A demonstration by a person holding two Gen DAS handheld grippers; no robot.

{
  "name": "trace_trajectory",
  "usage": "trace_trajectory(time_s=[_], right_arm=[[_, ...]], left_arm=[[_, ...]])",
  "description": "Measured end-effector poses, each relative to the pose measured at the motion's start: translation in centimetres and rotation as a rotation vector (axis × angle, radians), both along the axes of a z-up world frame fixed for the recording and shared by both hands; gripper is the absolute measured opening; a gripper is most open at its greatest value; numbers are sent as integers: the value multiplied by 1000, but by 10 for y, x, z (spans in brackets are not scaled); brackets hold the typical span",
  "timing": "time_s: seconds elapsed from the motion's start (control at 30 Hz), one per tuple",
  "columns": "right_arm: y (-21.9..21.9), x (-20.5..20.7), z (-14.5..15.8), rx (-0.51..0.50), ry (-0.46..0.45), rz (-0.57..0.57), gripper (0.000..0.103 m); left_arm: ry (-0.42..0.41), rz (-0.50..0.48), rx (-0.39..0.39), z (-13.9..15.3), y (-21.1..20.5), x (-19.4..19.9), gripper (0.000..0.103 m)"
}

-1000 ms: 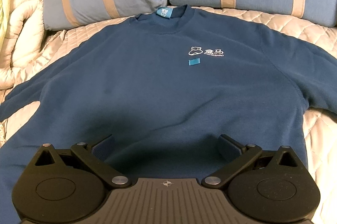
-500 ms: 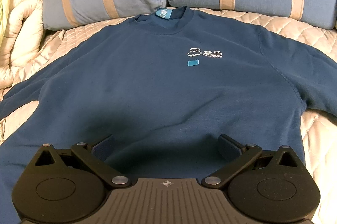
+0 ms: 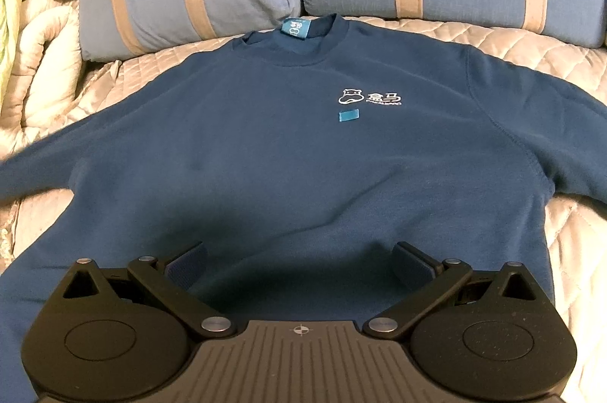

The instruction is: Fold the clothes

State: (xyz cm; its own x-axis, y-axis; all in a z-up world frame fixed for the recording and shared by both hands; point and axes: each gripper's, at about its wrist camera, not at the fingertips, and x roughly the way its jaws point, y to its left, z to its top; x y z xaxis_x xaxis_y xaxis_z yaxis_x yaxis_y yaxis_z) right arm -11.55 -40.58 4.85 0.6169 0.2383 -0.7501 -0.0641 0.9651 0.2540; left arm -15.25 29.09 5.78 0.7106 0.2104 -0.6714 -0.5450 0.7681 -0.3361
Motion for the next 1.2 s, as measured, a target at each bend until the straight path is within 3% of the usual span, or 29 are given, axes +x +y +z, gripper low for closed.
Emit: trace_trajectory(time_s=[0.1, 0.23, 0.3, 0.37, 0.57, 0.67, 0.73, 0.83, 0.97, 1.03, 1.2], right_arm=[[-1, -1, 0, 4, -6, 3, 103], [-4, -1, 0, 19, -16, -4, 103], [-5, -1, 0, 26, -19, -7, 103], [-6, -1, 0, 30, -25, -10, 103], [-5, -9, 5, 10, -77, -20, 103], [-3, -17, 11, -9, -129, -17, 103], [2, -23, 17, -30, -173, 17, 103], [14, -40, 32, -29, -275, 185, 103], [36, -55, 49, -63, -344, 395, 103], [43, -57, 49, -62, -330, 453, 103], [45, -55, 32, -104, -285, 459, 103]], left_arm=[[46, 17, -21, -16, 1, 4, 26], [77, 15, 13, -11, -8, 2, 37], [94, 17, 53, -2, -12, 0, 55], [77, 24, 81, 8, -15, -11, 64], [-19, -23, 96, 38, -35, -31, 64], [-75, -62, 139, 52, -52, -37, 67], [-92, -88, 189, 60, -63, -41, 68], [-107, -128, 221, 66, -73, -45, 68], [-124, -134, 187, 62, -70, -48, 68], [-131, -127, 156, 56, -65, -50, 68], [-176, -82, 10, 34, -37, -64, 68]])
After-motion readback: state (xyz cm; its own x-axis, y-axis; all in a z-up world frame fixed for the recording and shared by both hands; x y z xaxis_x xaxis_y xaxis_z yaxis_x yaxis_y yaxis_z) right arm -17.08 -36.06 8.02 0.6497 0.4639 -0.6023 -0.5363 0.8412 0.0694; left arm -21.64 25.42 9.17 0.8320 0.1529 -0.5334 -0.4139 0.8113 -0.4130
